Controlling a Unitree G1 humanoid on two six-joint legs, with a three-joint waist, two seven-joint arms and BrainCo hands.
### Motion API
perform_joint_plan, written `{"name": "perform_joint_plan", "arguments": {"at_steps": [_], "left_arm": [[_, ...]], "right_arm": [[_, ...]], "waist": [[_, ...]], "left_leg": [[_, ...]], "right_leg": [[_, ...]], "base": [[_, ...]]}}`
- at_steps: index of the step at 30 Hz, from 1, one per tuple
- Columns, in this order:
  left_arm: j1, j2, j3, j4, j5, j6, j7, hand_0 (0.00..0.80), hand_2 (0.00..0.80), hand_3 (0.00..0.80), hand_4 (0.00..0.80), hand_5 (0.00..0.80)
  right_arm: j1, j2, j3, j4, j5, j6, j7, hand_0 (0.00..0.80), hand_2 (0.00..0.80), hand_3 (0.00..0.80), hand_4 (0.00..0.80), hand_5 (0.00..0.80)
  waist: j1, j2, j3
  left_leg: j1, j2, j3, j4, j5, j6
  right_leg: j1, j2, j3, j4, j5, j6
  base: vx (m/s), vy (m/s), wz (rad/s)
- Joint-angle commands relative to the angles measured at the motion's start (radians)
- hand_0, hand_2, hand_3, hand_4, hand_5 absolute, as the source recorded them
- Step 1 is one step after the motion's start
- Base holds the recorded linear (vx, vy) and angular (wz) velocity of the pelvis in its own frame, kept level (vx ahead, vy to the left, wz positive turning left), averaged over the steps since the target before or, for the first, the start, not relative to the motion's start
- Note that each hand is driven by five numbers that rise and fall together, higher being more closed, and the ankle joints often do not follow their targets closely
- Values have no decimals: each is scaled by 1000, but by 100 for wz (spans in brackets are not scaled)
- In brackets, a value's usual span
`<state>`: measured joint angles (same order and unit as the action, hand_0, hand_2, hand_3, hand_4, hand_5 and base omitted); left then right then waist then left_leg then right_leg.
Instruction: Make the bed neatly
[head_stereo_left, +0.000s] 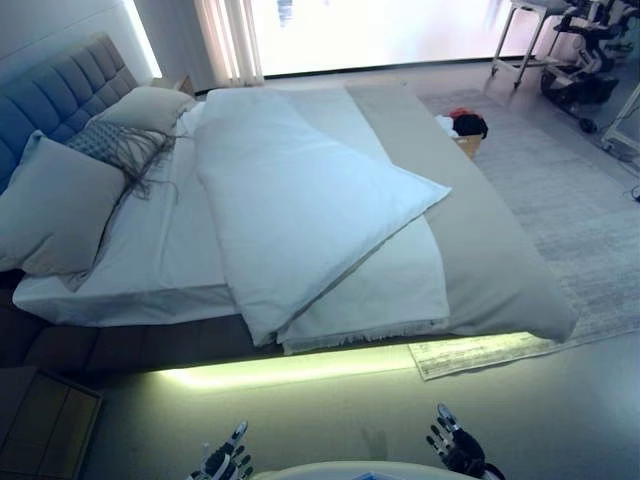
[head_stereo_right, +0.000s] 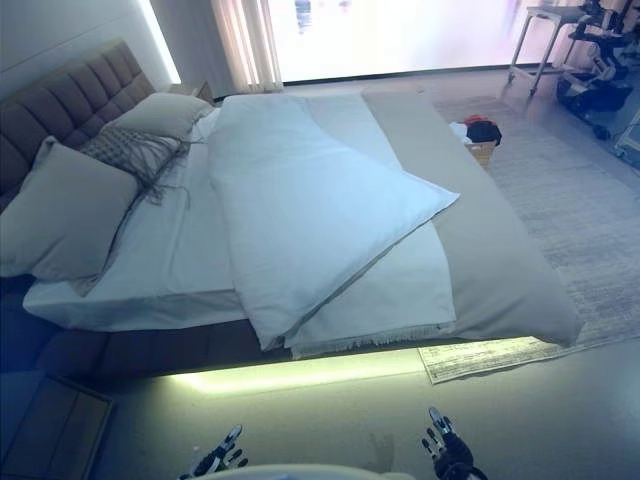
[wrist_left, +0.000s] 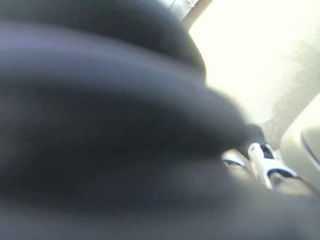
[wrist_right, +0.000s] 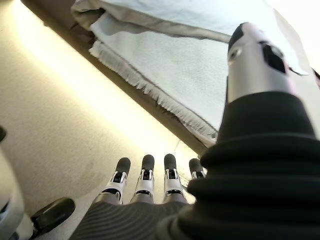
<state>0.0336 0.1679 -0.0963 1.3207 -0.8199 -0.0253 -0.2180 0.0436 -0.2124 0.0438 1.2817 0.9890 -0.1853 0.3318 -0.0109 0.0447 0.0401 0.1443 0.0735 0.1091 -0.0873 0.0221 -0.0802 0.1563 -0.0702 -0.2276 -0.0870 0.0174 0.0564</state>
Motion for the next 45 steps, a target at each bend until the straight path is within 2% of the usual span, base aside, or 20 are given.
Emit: {"name": "perform_joint_plan", "arguments": {"at_steps": [1, 7, 11, 17, 19, 20, 22, 23, 25, 27, 29, 30, 32, 34, 36, 37, 39, 42, 44, 45], "left_arm": [[-60, -1, 9, 39, 19, 18, 7, 0, 0, 0, 0, 0], [-63, -5, -6, 37, -5, 34, -32, 0, 0, 0, 0, 0], [-59, -1, -7, 48, 24, 41, -3, 0, 0, 0, 0, 0], [-66, 7, -14, 59, 59, 46, 19, 0, 0, 0, 0, 0], [-67, 9, -16, 59, 81, 51, 26, 0, 0, 0, 0, 0], [-66, 11, -16, 60, 106, 51, 21, 0, 0, 0, 0, 0], [-62, 20, -38, 61, 296, 56, -21, 0, 0, 0, 0, 0], [-61, 24, -61, 64, 333, 49, -39, 0, 0, 0, 0, 0], [-66, 40, -79, 52, 351, 43, -46, 0, 0, 0, 0, 0], [-90, 66, -78, 43, 313, 42, -43, 0, 0, 0, 0, 0], [-111, 90, -54, 39, 232, 26, -37, 0, 0, 0, 0, 0], [-118, 93, -14, 37, 150, 22, -34, 0, 0, 0, 0, 0], [-111, 96, 53, 24, 87, 24, -33, 0, 0, 0, 0, 0], [-90, 91, 89, 31, 79, 16, -25, 0, 0, 0, 0, 0], [-65, 83, 92, 47, 119, 10, -27, 0, 0, 0, 0, 0], [-54, 78, 84, 51, 121, 5, -28, 0, 0, 0, 0, 0], [-39, 66, 86, 55, 84, -1, -21, 0, 0, 0, 0, 0], [-20, 46, 105, 59, 45, -8, -5, 0, 0, 0, 0, 0], [-11, 36, 117, 68, 13, -11, -11, 0, 0, 0, 0, 0], [-8, 32, 125, 73, 10, -13, -12, 0, 0, 0, 0, 0]], "right_arm": [[-90, 25, -34, 40, 17, -69, -38, 0, 0, 0, 0, 0], [-98, 26, -17, 41, -59, -93, -98, 0, 0, 0, 0, 0], [-99, 23, -8, 50, -81, -73, -92, 0, 0, 0, 0, 0], [-101, 11, -3, 71, -150, -57, -193, 0, 0, 0, 0, 0], [-95, 8, -12, 85, -139, -41, -185, 0, 0, 0, 0, 0], [-92, 8, -14, 89, -126, -25, -175, 0, 0, 0, 0, 0], [-82, 7, -18, 96, -142, -1, -147, 0, 0, 0, 0, 0], [-83, 4, -4, 93, -156, 5, -146, 0, 0, 0, 0, 0], [-91, -11, 14, 80, -171, 27, -105, 0, 0, 0, 0, 0], [-111, -38, 38, 61, -198, 46, -90, 0, 0, 0, 0, 0], [-132, -67, 48, 56, -187, 64, -95, 0, 0, 0, 0, 0], [-136, -82, 36, 60, -186, 63, -105, 0, 0, 0, 0, 0], [-128, -94, 1, 66, -183, 56, -110, 0, 0, 0, 0, 0], [-125, -90, -26, 74, -174, 48, -114, 0, 0, 0, 0, 0], [-125, -88, -34, 79, -171, 41, -119, 0, 0, 0, 0, 0], [-123, -91, -36, 77, -167, 40, -118, 0, 0, 0, 0, 0], [-115, -98, -40, 79, -162, 37, -114, 0, 0, 0, 0, 0], [-104, -109, -58, 83, -166, 30, -108, 0, 0, 0, 0, 0], [-96, -107, -71, 94, -156, 18, -100, 0, 0, 0, 0, 0], [-95, -104, -74, 103, -163, 17, -102, 0, 0, 0, 0, 0]], "waist": [[11, -44, -10], [13, -42, -16], [13, -45, -14], [5, -45, -1], [5, -46, 1], [4, -47, 2], [0, -49, 5], [-4, -50, 10], [-11, -55, 30], [-14, -73, 70], [-16, -84, 117], [-9, -85, 139], [5, -74, 160], [15, -62, 168], [26, -31, 167], [33, -19, 169], [52, -8, 171], [66, 0, 173], [64, 13, 170], [65, 13, 164]], "left_leg": [[9, -104, 18, 0, -77, 83], [9, -103, 15, 0, -77, 83], [6, -101, 16, 0, -74, 81], [2, -93, 22, 0, -71, 80], [3, -90, 23, 0, -70, 79], [4, -89, 22, 0, -71, 78], [7, -88, 22, 0, -69, 76], [5, -87, 23, 9, -68, 75], [-28, -83, 33, 82, -86, 69], [-123, -72, 47, 250, -104, 65], [-237, -43, 41, 462, -55, 47], [-296, -45, 22, 570, -19, 38], [-351, -35, 8, 614, 40, 15], [-336, -20, 27, 493, 69, 5], [-320, 13, 43, 260, 144, -14], [-319, 28, 38, 163, 197, -27], [-336, 46, 24, 29, 238, -44], [-366, 79, 12, 6, 258, -62], [-352, 104, 31, 15, 264, -70], [-340, 107, 44, 13, 247, -68]], "right_leg": [[-20, 9, 34, 4, 7, 32], [-18, 10, 32, 1, 6, 30], [-22, 12, 33, 2, 8, 30], [-26, 20, 38, 5, 7, 27], [-25, 23, 38, 2, 8, 26], [-24, 25, 40, 2, 8, 26], [-27, 31, 47, 2, 7, 23], [-33, 34, 57, 6, 7, 20], [-49, 34, 74, 18, 4, 10], [-79, 25, 87, 50, 2, -9], [-89, 26, 101, 73, 0, -40], [-81, 29, 111, 78, -1, -55], [-52, 39, 119, 76, -5, -61], [-22, 44, 125, 69, -13, -51], [6, 63, 129, 59, -31, -42], [25, 69, 134, 55, -41, -41], [63, 64, 144, 56, -65, -35], [104, 42, 143, 69, -108, -29], [136, 28, 138, 94, -147, -22], [148, 13, 133, 104, -160, -12]], "base": [[0, 0, 0], [0, 0, 0], [-4, -17, 0], [-1, -20, 0], [33, -55, 3], [56, -59, 5], [47, -56, 4], [1, -45, 2], [-77, -54, -1], [-169, -85, -1], [-121, -102, -1], [-26, -68, -8], [117, -6, -11], [279, 92, -6], [383, 197, -17], [419, 209, 1], [420, 219, 12], [369, 258, -5], [391, 301, -34], [462, 337, -39]]}}
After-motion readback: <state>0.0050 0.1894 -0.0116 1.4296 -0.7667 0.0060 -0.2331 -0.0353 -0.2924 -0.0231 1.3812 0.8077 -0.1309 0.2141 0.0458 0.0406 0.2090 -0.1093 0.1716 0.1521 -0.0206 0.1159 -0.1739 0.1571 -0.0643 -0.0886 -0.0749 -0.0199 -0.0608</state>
